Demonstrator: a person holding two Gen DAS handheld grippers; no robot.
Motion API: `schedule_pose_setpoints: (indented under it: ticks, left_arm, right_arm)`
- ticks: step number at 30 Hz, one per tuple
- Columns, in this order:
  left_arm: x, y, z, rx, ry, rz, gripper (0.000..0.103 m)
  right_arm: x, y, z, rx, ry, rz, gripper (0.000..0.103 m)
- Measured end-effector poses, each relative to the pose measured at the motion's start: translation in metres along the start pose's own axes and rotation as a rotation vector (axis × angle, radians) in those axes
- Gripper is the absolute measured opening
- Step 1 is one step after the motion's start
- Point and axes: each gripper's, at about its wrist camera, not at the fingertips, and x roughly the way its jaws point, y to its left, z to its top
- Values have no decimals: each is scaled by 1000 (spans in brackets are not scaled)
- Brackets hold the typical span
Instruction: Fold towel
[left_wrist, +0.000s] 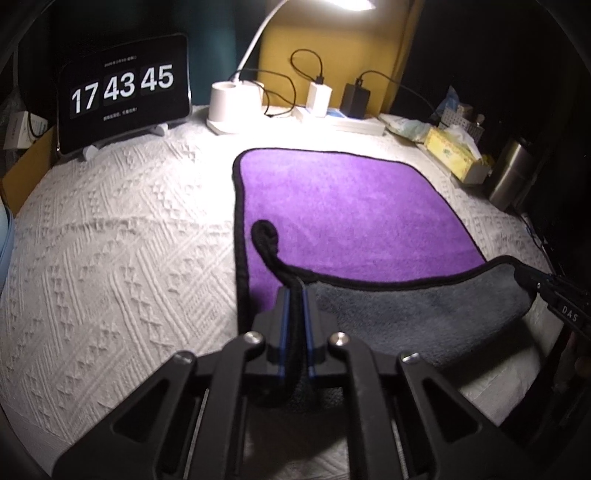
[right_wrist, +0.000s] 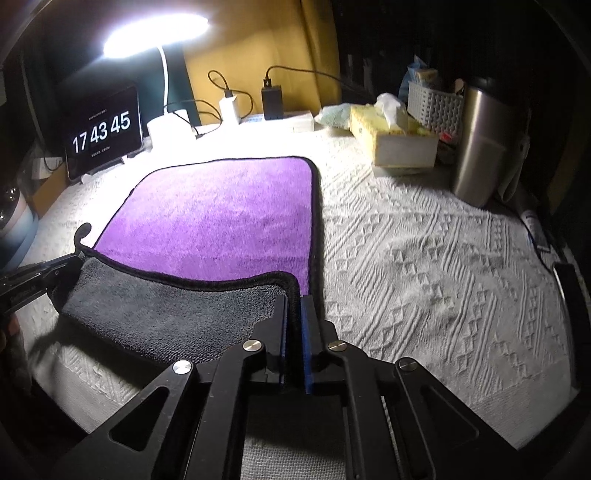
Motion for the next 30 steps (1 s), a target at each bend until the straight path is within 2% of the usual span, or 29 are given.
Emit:
schedule_pose_setpoints:
  ticks: [11,30]
  left_arm:
    - [-14,2,16,-11,-62,-2,7]
    - [-11,12,44,-37,-109,13,7]
  right_arm:
    - [-9,3,20,-13,-50,-8,7]
    - [2,5,57,-43,-86,-3,7]
